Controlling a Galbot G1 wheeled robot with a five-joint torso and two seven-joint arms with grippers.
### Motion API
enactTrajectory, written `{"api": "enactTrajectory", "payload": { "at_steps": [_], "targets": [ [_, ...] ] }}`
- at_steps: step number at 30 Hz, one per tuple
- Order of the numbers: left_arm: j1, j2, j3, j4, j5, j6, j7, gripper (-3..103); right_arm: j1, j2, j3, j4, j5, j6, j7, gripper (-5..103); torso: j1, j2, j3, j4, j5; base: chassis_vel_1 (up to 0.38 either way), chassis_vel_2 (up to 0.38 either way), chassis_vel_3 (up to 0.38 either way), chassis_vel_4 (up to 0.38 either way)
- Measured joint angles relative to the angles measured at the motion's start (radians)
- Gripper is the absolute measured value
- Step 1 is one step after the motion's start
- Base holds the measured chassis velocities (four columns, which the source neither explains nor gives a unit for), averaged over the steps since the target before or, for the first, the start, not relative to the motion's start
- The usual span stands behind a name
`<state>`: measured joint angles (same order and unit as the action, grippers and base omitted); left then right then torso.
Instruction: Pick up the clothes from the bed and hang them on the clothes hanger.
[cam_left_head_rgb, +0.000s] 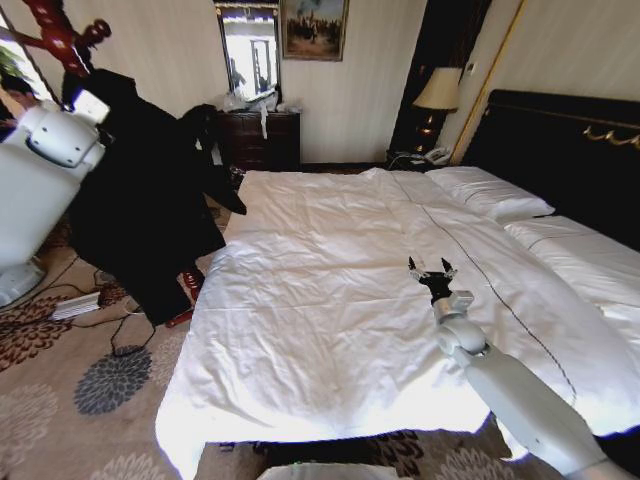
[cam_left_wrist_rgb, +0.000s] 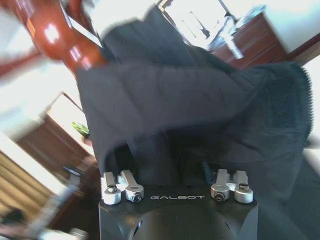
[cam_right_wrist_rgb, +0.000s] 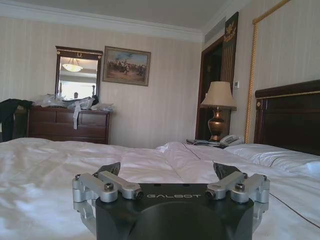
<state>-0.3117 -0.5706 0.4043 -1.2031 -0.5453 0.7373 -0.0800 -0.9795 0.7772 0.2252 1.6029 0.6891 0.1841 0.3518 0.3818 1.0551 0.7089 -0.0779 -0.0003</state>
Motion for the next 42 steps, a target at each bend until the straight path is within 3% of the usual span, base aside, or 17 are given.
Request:
{"api": "enactTrajectory", "payload": {
  "at_steps": [2,5,6,7,9,10,17,20,25,28,30,34,39,42],
  "targets": [
    [0.021,0.006,-0.018,-0.010,-0.039,0.000,-0.004,76,0.000,0.000,-0.001,0.000,0.000,0.000,0.000,100,0.000,0.000,0.000,-0.0001,0.0000,0.000,0.000,0.000,0.000],
    [0.139,0.031,-0.136,-0.065,-0.248,-0.001,-0.015,86,-0.002,-0.003,-0.006,-0.003,-0.003,-0.001,0.003,100,0.000,0.000,0.000,0.0000,0.0000,0.000,0.000,0.000,0.000],
    [0.139,0.031,-0.136,-0.065,-0.248,-0.001,-0.015,86,-0.002,-0.003,-0.006,-0.003,-0.003,-0.001,0.003,100,0.000,0.000,0.000,0.0000,0.0000,0.000,0.000,0.000,0.000],
    [0.190,0.036,-0.195,-0.086,-0.316,-0.012,-0.016,96,-0.003,-0.004,-0.009,-0.003,-0.004,-0.002,0.005,100,0.000,0.000,0.000,0.0000,0.0003,0.000,0.000,0.000,0.000],
    [0.270,0.039,-0.279,-0.112,-0.391,-0.037,-0.011,98,-0.005,-0.007,-0.012,-0.003,-0.005,-0.004,0.012,100,0.000,0.000,0.000,0.0000,0.0004,0.000,0.000,0.000,0.000],
    [0.270,0.039,-0.279,-0.112,-0.391,-0.037,-0.011,98,-0.005,-0.007,-0.012,-0.003,-0.005,-0.004,0.012,100,0.000,0.000,0.000,0.0000,0.0004,0.000,0.000,0.000,0.000],
    [0.467,0.030,-0.448,-0.215,-0.627,-0.105,0.027,100,-0.014,-0.016,-0.014,-0.003,-0.002,-0.011,0.032,100,0.000,0.000,0.000,-0.0002,0.0008,0.000,0.000,0.000,0.000],
    [0.515,0.014,-0.490,-0.265,-0.705,-0.125,-0.008,100,-0.023,-0.018,-0.009,0.001,0.000,-0.009,0.040,100,0.000,0.000,0.000,-0.0002,0.0004,0.000,0.000,0.000,0.000],
    [0.566,0.000,-0.516,-0.317,-0.719,-0.164,-0.074,100,-0.030,-0.014,0.002,0.010,0.011,0.027,0.041,100,0.000,0.000,0.000,-0.0003,0.0008,0.000,0.000,0.000,0.000],
    [0.656,-0.015,-0.547,-0.359,-0.659,-0.236,-0.128,100,-0.030,-0.006,0.008,0.011,0.023,0.077,0.032,100,0.000,0.000,0.000,0.0000,0.0006,0.000,0.000,0.000,0.000],
    [0.693,-0.024,-0.562,-0.372,-0.637,-0.253,-0.148,100,-0.028,-0.004,0.009,0.010,0.026,0.091,0.031,100,0.000,0.000,0.000,0.0002,0.0005,0.000,0.000,0.000,0.000],
    [0.937,-0.089,-0.692,-0.484,-0.534,-0.312,-0.249,100,-0.032,-0.002,0.025,0.020,0.030,0.139,0.030,100,0.000,0.000,0.000,0.0002,0.0002,0.000,0.000,0.000,0.000],
    [1.103,-0.149,-0.800,-0.613,-0.478,-0.329,-0.307,100,-0.077,-0.010,0.079,0.051,0.030,0.143,0.029,100,0.000,0.000,0.000,-0.0001,0.0003,0.000,0.000,0.000,0.000],
    [1.289,-0.213,-0.905,-0.753,-0.391,-0.333,-0.336,100,-0.175,-0.023,0.177,0.141,0.037,0.124,0.040,100,0.000,0.000,0.000,-0.0001,0.0006,0.000,0.000,0.000,0.000]
  ]
}}
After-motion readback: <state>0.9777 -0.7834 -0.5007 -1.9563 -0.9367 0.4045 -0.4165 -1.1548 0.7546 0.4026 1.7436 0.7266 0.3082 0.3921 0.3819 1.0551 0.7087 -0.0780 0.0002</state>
